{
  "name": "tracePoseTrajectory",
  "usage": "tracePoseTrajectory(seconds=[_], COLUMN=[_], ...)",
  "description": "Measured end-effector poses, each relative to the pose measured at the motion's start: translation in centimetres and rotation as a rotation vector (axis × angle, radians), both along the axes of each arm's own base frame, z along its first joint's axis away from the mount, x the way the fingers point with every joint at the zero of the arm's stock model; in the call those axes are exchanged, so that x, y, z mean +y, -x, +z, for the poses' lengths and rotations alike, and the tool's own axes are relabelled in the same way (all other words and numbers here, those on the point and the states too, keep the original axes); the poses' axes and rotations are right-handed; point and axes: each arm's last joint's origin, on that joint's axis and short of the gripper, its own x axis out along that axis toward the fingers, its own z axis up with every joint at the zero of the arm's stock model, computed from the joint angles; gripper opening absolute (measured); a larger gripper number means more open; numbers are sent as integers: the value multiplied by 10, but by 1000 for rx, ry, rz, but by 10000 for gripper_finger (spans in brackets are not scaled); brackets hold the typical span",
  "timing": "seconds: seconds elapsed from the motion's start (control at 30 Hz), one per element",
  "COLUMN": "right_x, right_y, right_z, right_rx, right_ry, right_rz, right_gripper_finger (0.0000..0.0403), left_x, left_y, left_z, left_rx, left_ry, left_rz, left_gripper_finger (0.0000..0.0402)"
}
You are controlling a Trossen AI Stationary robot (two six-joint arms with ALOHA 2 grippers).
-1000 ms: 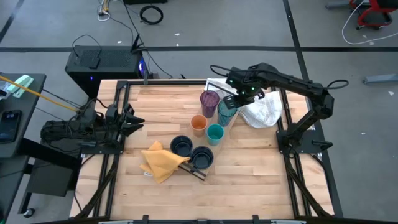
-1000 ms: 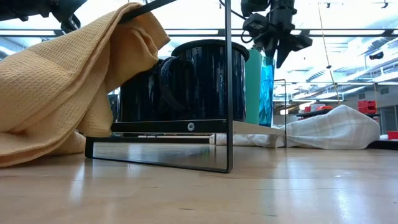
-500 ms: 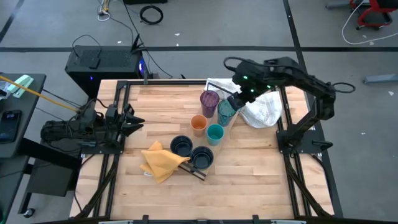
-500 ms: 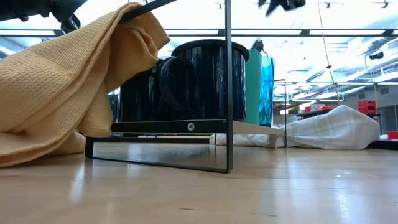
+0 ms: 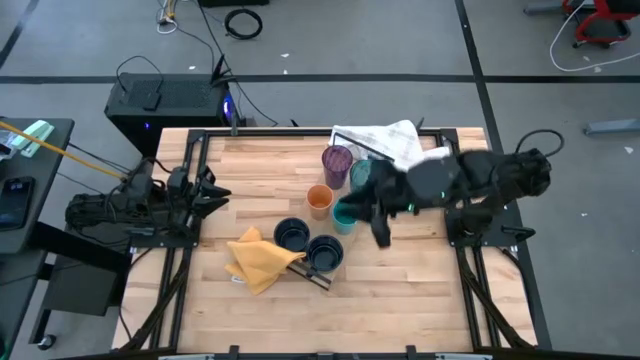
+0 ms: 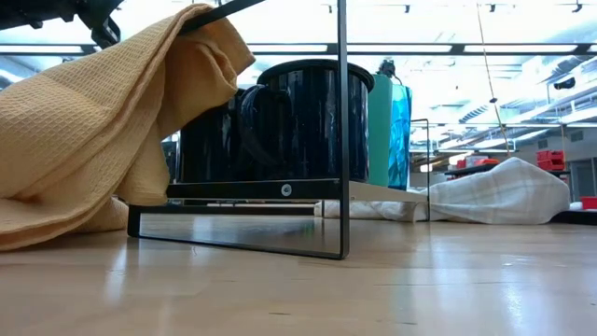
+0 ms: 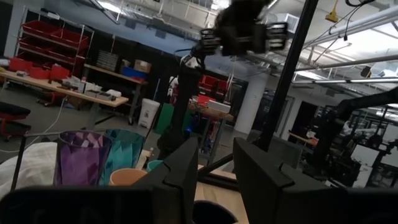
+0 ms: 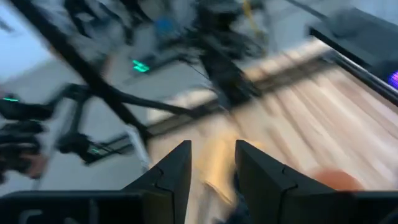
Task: Stack small to large cups/mugs on shelf
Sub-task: Return to Home Position
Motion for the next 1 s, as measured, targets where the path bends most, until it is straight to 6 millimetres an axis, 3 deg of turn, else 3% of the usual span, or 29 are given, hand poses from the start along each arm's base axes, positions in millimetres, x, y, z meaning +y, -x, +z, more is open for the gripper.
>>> tracePoseTrajectory(seconds=[0.13,0.3,0.43,0.53,0.67,0.83,1.0], right_x=[25,38,34,26,14,5,-4], right_y=[-15,-30,-22,-5,23,52,70], right_z=[-21,-73,-104,-115,-111,-87,-76], right_rx=[-91,-169,-311,-390,-451,-542,-566], right_ry=[-3,-80,-179,-223,-249,-205,-180], right_rz=[53,63,57,17,-45,-82,-116], right_gripper_finger=[130,130,130,130,130,130,130], left_x=[0,0,0,0,1,3,2], left_y=[0,0,-1,-2,-2,-6,-14], left_z=[1,1,-4,-9,-10,-25,-48], left_rx=[-10,-9,44,94,110,149,24], left_ry=[5,7,5,22,5,11,44], left_rz=[-1,-2,-2,-6,23,96,94], left_gripper_finger=[110,110,110,110,109,109,109])
